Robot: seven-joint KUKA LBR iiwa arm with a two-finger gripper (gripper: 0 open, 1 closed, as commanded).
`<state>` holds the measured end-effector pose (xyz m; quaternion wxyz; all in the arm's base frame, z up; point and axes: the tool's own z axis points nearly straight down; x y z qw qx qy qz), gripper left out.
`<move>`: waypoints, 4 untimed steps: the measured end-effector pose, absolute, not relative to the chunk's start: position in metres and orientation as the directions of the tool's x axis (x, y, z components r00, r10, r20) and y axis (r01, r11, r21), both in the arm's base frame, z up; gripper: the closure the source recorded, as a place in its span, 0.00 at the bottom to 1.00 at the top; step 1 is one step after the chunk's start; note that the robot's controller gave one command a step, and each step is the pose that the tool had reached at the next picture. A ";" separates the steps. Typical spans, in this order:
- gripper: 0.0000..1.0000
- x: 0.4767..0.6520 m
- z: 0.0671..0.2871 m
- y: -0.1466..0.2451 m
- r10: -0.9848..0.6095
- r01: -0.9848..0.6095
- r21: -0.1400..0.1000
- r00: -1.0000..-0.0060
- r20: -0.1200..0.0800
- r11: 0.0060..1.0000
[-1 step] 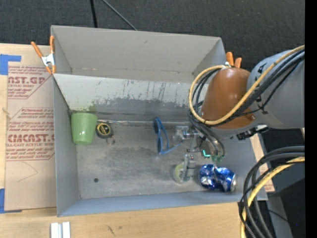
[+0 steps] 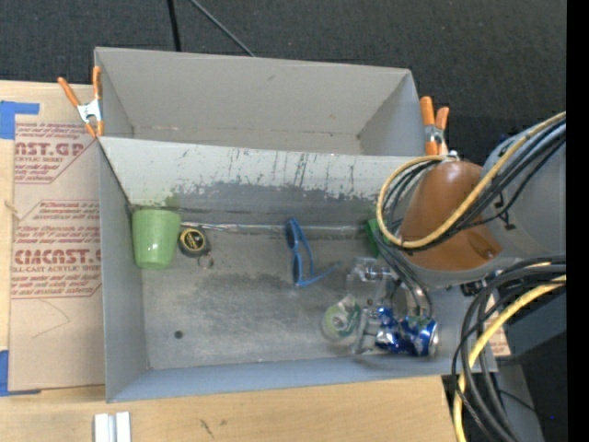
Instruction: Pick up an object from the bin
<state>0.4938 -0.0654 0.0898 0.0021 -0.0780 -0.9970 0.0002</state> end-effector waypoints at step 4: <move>0.00 0.498 0.276 -0.076 -0.002 -0.002 0.000 -1.000 -0.003 1.000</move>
Offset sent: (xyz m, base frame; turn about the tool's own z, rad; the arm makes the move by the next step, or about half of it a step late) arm 0.0106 -0.0519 -0.0090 -0.1921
